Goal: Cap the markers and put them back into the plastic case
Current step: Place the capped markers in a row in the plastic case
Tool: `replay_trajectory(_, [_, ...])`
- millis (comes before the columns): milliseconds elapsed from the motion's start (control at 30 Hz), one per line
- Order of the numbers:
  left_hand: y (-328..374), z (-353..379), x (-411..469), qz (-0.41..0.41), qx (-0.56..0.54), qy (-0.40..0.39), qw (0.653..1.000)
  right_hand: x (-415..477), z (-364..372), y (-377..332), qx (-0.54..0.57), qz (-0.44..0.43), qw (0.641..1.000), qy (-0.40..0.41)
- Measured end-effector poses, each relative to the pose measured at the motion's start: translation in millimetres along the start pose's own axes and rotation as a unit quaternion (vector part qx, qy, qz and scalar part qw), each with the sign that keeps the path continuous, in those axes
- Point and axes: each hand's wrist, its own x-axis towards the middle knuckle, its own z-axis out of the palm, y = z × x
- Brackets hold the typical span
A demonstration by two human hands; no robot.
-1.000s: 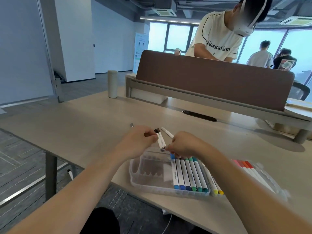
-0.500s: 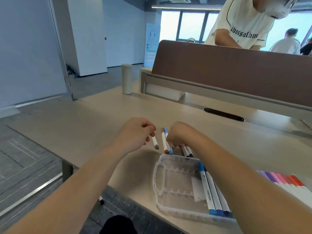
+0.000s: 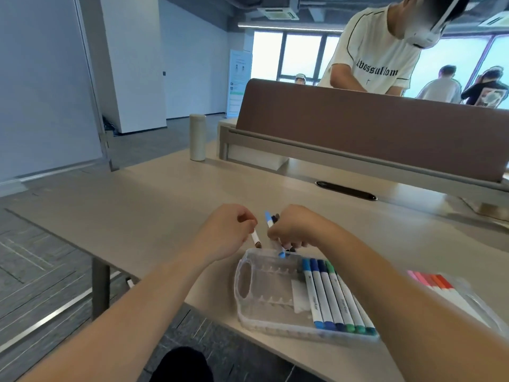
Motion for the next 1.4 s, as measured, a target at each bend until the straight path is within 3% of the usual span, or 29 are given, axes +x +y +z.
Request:
replay_trajectory(200, [30.0, 21.7, -32.9, 0.038, 0.093, -0.090, 0.991, -63.3, 5.0, 30.0, 0.062, 0.010, 0.997, -0.041])
replay_trajectory(400, [47.6, 37.8, -64.9, 0.080, 0.185, -0.172, 0.964, -93.5, 19.6, 42.3, 0.057, 0.010, 0.992, -0.113])
replay_trajectory(567, [48.3, 45.1, -69.5, 0.123, 0.317, -0.220, 0.914, -93.8, 22.1, 49.6, 0.005, -0.004, 0.999, -0.048])
replay_trajectory(767, [37.4, 47.5, -63.6, 0.161, 0.347, -0.227, 0.896, -84.1, 22.2, 59.7, 0.001, -0.010, 0.998, -0.058])
replay_trajectory(1067, [42.5, 53.6, -55.2, 0.140, 0.322, -0.242, 0.904, -68.3, 18.0, 64.1, -0.006, 0.010, 0.991, -0.132])
replay_trajectory(1167, [44.1, 50.7, -49.6, 0.126, 0.277, -0.240, 0.922, -63.2, 13.8, 66.9, 0.015, 0.009, 0.989, -0.145])
replay_trajectory(1267, [43.4, 44.2, -38.9, 0.110, 0.206, -0.194, 0.953, -52.6, 10.5, 68.2, 0.051, 0.017, 0.994, -0.098])
replay_trajectory(1400, [38.7, 38.1, -16.2, 0.076, 0.139, -0.120, 0.980, -21.5, 13.1, 64.7, 0.083, 0.037, 0.996, 0.029])
